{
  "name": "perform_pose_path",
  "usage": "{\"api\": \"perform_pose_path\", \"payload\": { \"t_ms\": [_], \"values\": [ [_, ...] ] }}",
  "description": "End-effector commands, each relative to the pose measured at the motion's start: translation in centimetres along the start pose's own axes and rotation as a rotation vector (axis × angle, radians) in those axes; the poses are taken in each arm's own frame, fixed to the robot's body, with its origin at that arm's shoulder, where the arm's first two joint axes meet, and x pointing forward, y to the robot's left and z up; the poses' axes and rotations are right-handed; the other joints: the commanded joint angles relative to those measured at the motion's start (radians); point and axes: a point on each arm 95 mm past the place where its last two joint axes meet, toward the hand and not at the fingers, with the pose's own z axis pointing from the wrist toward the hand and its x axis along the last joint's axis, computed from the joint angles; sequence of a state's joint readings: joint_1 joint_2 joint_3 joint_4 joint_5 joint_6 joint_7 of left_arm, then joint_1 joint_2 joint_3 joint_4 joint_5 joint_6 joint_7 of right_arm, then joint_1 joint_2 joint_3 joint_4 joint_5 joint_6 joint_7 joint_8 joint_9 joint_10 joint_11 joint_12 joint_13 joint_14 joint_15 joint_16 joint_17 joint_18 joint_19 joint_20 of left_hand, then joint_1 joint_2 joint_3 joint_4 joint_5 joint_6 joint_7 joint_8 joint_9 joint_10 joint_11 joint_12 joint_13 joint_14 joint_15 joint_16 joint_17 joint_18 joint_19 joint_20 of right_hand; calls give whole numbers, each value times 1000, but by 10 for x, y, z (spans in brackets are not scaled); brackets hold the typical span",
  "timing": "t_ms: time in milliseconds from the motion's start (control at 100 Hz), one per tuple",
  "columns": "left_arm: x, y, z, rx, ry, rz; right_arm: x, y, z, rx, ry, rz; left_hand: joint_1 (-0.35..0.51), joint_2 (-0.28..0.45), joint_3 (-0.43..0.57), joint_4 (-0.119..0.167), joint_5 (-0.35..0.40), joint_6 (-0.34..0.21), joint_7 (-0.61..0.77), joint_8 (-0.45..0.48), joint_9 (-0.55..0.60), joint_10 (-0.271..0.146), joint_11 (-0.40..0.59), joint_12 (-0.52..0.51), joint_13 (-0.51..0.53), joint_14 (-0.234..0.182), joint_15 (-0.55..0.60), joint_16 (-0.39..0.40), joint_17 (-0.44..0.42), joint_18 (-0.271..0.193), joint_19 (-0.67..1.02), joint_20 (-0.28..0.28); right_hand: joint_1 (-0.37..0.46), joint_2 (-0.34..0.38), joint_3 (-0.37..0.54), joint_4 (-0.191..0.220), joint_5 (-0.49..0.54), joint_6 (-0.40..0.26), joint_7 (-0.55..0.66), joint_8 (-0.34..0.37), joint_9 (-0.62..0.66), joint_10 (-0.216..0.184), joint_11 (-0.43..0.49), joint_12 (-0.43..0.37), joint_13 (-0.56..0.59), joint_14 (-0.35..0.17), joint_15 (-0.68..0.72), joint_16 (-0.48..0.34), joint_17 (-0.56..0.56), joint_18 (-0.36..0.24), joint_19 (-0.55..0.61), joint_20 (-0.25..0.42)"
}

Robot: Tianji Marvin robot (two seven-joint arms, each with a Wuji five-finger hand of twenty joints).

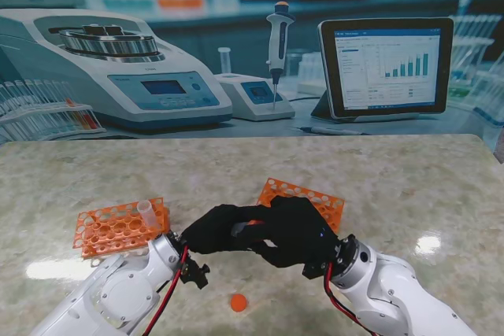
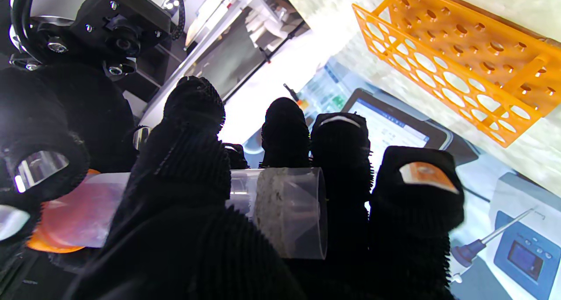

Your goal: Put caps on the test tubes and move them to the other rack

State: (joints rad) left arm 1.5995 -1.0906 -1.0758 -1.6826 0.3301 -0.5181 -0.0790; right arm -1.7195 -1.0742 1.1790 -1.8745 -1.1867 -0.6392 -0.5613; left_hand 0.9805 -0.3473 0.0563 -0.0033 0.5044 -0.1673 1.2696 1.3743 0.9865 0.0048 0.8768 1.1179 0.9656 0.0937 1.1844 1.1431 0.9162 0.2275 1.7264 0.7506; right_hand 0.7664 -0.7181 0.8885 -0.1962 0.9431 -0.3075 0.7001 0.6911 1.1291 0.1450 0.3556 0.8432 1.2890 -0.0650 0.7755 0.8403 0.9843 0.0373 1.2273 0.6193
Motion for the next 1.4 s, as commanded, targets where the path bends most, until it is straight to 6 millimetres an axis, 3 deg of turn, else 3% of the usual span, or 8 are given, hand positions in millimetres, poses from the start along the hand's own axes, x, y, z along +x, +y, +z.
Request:
{"api": "perform_pose_path", "payload": {
  "t_ms": [0, 160, 460, 690, 760, 990, 1220, 1390],
  "values": [
    [1, -3, 1, 8, 2, -7, 4, -6, -1, 19, 0, 20, 36, 114, 31, 5, 12, -26, 30, 47, 35, -31, 50, 34, 60, -53, 73, 19, 60, -60, 144, -6, 96, 66, 150, 58, -16, 5, 9, -4, 131, -233, 111, -12, 17, -16, -11, -10, 6, -37, 19, 25],
    [1, -2, 1, -4, 8, -14, 2, -9, -2, 49, -14, -2, 48, 135, 12, 2, 3, -13, 29, 86, 47, -21, 94, 60, 81, -73, 140, 21, 105, -71, 189, -21, 13, 44, 39, 29, -140, -4, 157, -158, 96, -207, 79, -56, 12, -25, -92, -17, -37, -22, -12, 50],
    [5, 0, 0, -12, 25, -10, -4, -16, 0, 107, -31, -34, 56, 137, 0, 1, 6, -13, 28, 98, 54, -16, 104, 65, 91, -78, 159, 11, 125, -71, 202, -32, -30, 37, -56, 23, -198, 3, 129, -197, 53, -217, 29, -85, -44, -3, -127, -1, -139, 47, -2, 98],
    [8, 1, -1, -6, 37, -10, -7, -21, 2, 128, -35, -18, 58, 133, -5, 0, 10, -14, 27, 98, 53, -17, 103, 65, 87, -76, 156, 7, 121, -72, 199, -37, 49, 55, 11, 36, -169, 8, 136, -197, 75, -220, 32, -92, -24, -17, -134, -18, -132, 28, 32, 85],
    [7, 1, -2, -7, 37, -9, -8, -23, 3, 123, -37, -8, 58, 134, -5, 1, 11, -15, 25, 96, 53, -19, 101, 64, 86, -75, 154, 6, 118, -71, 195, -39, 86, 106, 105, 51, -86, 17, 68, -88, 100, -224, 98, -53, 7, -28, -110, -26, -100, 14, 51, 43],
    [6, 0, -2, -10, 21, -12, -8, -22, 4, 107, -47, 37, 51, 128, -8, 3, 13, -20, 22, 72, 47, -36, 71, 48, 78, -59, 104, -9, 88, -39, 136, -45, 52, 167, 227, 123, -2, 19, 63, 100, 123, -236, 212, 98, 24, -57, 86, 50, 6, -13, 91, 48],
    [5, 0, -2, -4, 18, -9, -10, -19, 4, 90, -37, 53, 30, 113, 8, 5, 17, -33, 17, 30, 44, -42, 26, 8, 73, -33, 23, -26, 49, 15, 44, -46, 16, 109, 304, 151, 74, -1, 78, 140, 181, -236, 220, 119, 30, -56, 199, 68, 69, -27, 114, 70],
    [4, -2, -3, -9, 6, -7, -10, -16, 5, 68, -31, 52, 1, 113, 1, 0, -9, -38, -24, -22, 0, -25, -57, -42, 24, -6, -101, -48, -67, 75, -100, -42, 16, 105, 312, 149, 82, -3, 78, 151, 186, -236, 215, 124, 28, -54, 213, 62, 70, -25, 117, 78]
  ]
}}
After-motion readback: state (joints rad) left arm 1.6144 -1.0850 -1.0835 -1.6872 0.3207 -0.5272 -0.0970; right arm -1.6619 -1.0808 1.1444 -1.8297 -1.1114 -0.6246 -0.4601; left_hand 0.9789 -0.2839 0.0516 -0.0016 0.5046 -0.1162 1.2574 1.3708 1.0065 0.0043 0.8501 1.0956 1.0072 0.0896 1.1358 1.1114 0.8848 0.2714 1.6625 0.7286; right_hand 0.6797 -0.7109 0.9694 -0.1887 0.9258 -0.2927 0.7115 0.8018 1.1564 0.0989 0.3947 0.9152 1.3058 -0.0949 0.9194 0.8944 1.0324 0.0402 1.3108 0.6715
